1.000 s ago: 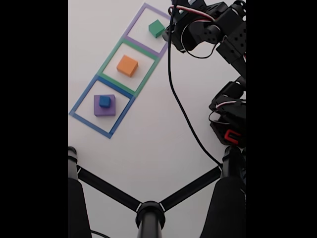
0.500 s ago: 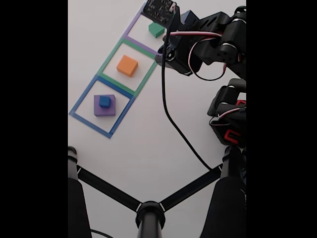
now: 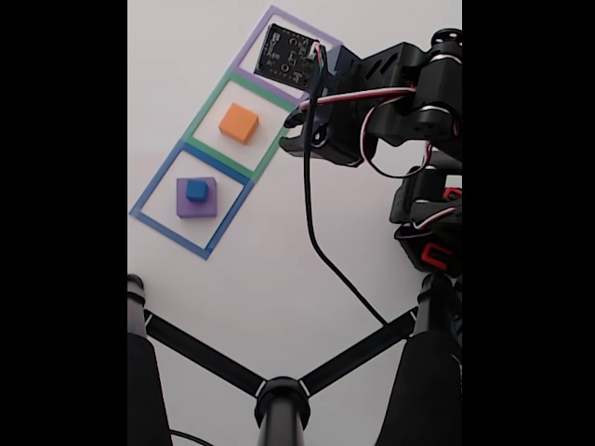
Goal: Tower of hanoi
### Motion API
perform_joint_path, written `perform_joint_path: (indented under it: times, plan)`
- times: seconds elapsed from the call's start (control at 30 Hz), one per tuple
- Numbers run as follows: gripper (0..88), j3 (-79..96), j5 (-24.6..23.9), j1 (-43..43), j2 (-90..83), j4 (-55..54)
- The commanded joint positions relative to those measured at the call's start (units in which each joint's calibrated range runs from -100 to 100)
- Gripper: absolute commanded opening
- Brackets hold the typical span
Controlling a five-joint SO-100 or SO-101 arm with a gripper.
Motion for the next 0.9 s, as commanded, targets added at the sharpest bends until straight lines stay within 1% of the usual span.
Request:
perform_joint_path:
  times: [0.0, 0.07, 0.2, 0.33, 0.5, 0.67, 0.87]
  plan:
    - [26.3, 8.6, 0.0, -1.0, -2.7, -12.2]
    - [31.2, 16.0, 0.0, -0.9, -3.8, -21.0]
    - [35.4, 29.0, 0.0, -0.9, -3.3, -39.8]
    - [36.2, 39.2, 0.0, -1.4, -1.3, -55.6]
    - [36.6, 47.5, 0.0, -2.5, 4.1, -73.4]
    - [36.6, 52.8, 0.0, -2.9, 12.0, -89.1]
    - [36.1, 53.0, 0.0, -2.7, 24.7, -102.8]
